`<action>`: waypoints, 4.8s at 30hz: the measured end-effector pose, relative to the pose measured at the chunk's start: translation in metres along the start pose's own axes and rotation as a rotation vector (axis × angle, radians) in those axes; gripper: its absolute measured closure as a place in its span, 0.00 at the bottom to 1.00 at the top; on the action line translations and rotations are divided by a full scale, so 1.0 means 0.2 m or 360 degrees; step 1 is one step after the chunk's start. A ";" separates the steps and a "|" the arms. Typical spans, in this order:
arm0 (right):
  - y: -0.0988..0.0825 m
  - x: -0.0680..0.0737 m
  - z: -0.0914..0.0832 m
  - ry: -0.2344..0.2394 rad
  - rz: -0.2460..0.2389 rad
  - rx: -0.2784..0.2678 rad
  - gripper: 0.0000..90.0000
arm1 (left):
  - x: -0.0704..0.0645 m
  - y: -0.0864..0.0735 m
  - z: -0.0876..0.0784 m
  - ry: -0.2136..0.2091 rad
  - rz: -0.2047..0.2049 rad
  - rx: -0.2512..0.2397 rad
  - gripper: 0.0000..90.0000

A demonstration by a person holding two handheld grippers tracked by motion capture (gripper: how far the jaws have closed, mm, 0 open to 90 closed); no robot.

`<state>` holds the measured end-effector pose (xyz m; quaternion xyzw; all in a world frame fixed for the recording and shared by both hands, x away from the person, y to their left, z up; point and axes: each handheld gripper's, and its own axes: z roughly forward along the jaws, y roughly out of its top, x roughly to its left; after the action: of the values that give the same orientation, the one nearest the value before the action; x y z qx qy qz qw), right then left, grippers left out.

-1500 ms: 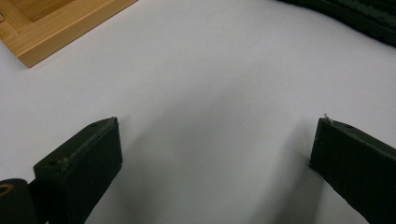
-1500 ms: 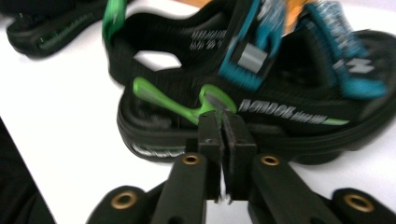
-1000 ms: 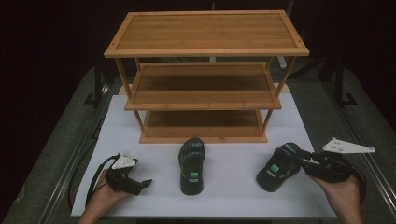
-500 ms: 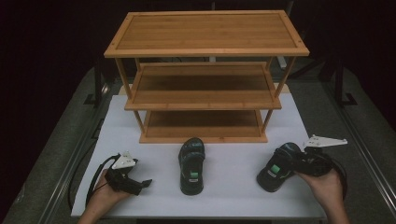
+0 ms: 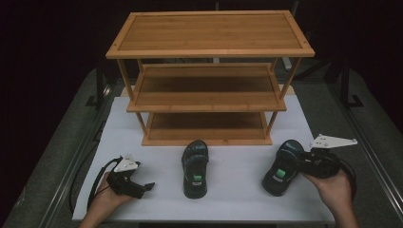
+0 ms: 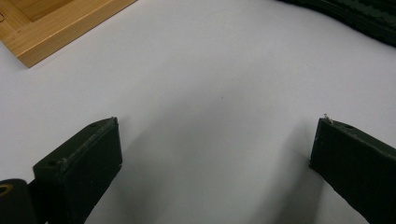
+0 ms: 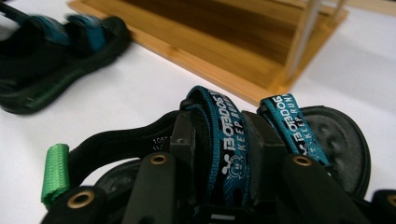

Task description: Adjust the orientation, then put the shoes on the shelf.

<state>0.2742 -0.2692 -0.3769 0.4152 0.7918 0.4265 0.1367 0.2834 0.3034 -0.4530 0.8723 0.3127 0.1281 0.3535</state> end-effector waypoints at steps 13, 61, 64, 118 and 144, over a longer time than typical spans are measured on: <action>0.17 0.11 0.11 0.0204 -0.0173 -0.0025 0.75 | 0.00 0.00 0.00 0.0001 -0.0002 -0.0001 0.02; 0.34 0.41 0.74 0.0703 -0.0487 0.0176 0.53 | 0.00 0.00 0.00 0.0002 -0.0003 -0.0001 0.02; 0.33 0.42 0.70 0.0654 -0.0472 0.0151 0.45 | 0.00 0.00 0.00 0.0002 -0.0002 -0.0002 0.02; 0.21 0.40 0.63 0.0555 -0.0336 0.0117 0.74 | -0.23 0.60 0.23 -0.0497 0.0197 -0.0160 0.70; 0.38 0.34 0.67 0.0394 -0.0280 -0.0086 0.77 | -0.12 0.76 0.21 -0.0258 0.0181 -0.0355 0.78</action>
<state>0.3499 -0.1181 -0.3876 0.2845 0.8242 0.4820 0.0861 0.3519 0.1816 -0.3778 0.8513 0.2171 0.1111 0.4645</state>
